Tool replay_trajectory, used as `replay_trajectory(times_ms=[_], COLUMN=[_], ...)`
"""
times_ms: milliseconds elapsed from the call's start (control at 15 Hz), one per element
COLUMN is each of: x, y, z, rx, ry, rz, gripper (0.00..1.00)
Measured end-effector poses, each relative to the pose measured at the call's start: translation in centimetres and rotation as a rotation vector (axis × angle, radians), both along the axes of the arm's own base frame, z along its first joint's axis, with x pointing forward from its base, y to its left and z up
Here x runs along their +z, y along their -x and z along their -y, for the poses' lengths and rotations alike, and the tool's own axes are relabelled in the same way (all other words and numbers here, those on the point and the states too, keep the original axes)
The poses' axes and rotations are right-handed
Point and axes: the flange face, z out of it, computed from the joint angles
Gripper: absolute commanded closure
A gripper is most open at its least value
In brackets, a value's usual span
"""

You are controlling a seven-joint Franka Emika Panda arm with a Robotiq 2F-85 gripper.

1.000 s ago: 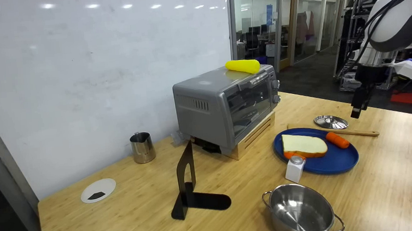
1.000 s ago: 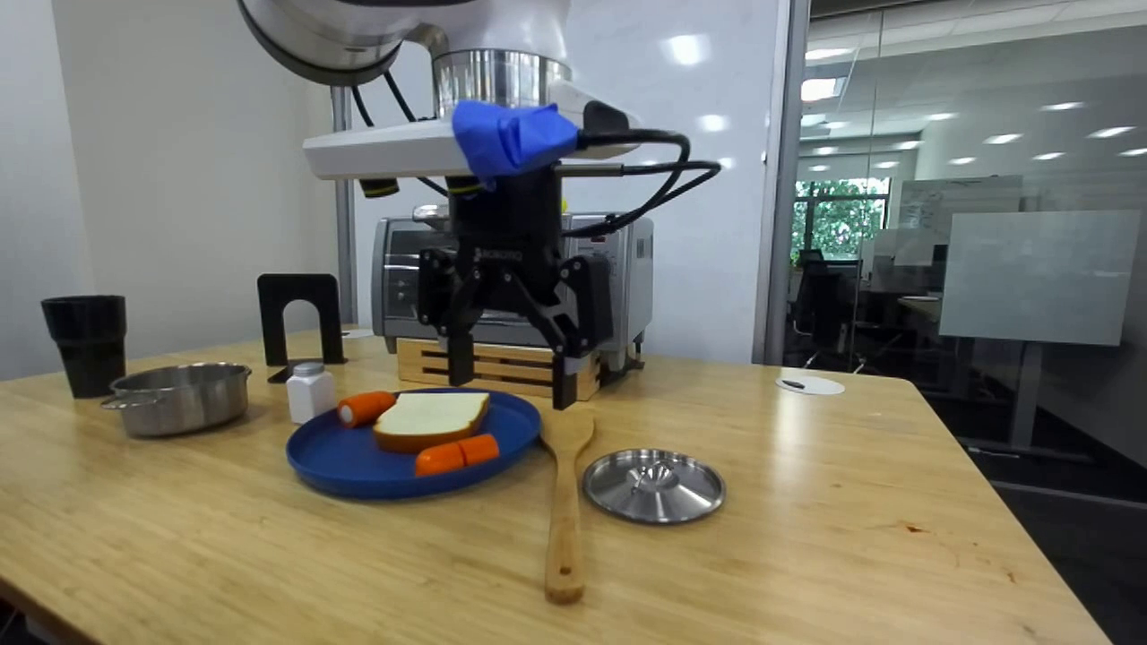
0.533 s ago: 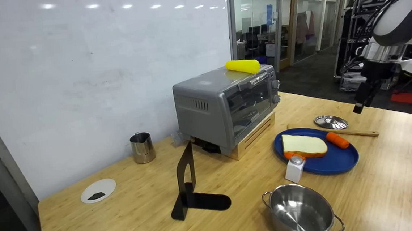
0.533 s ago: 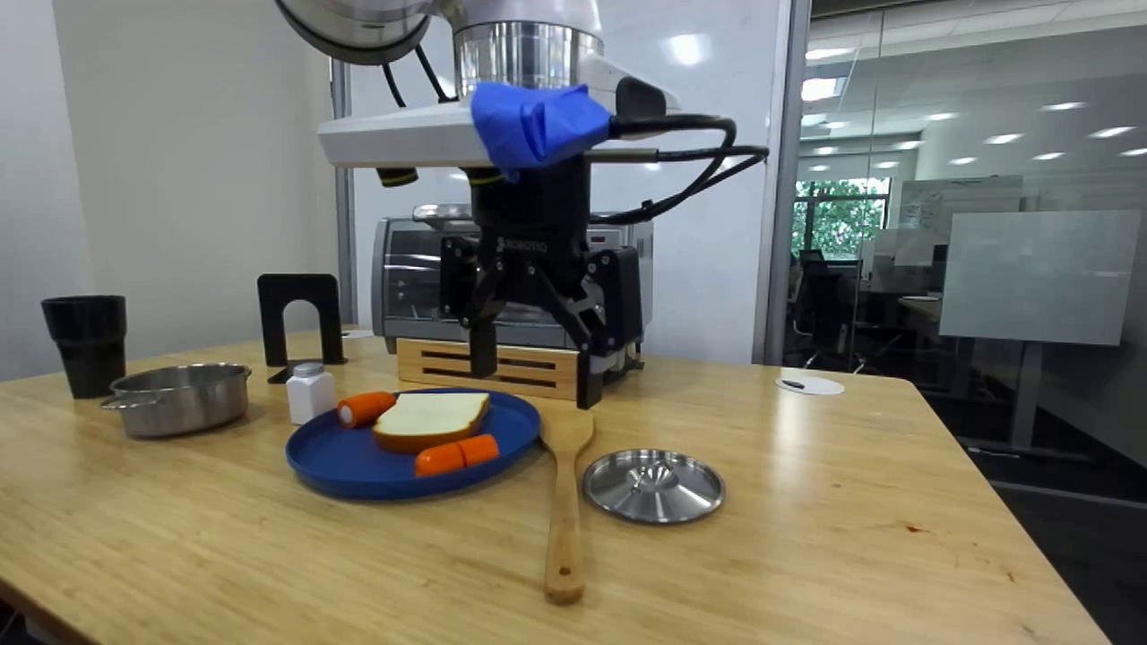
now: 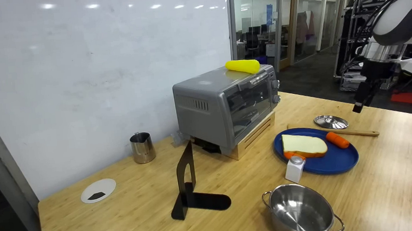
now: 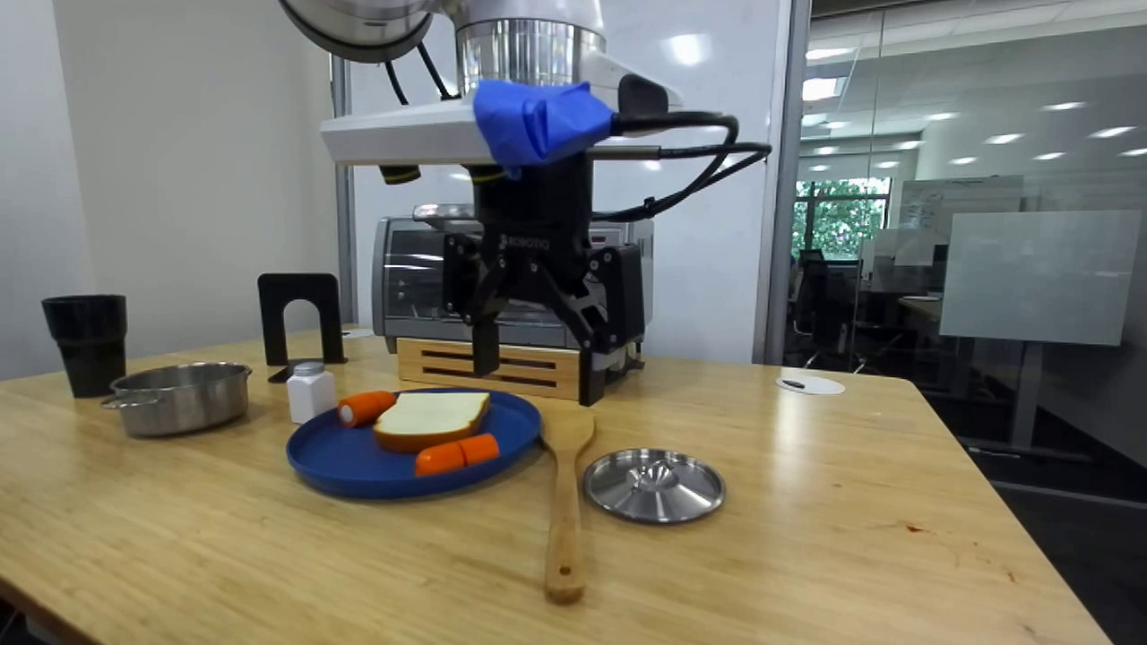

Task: Pick up the lid from the pot and put it on the table, then pick up the orange object from the pot and put it on the table, then pick up the lid and put it back on the pot

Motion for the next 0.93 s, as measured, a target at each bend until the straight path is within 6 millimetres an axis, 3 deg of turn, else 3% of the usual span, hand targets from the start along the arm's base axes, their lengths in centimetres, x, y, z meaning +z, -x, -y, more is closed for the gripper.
replay_trajectory(times_ms=[933], x=[-0.33], y=[0.37], z=[0.59], rx=[-0.022], ry=[-0.014], rz=[-0.012], gripper=[0.00])
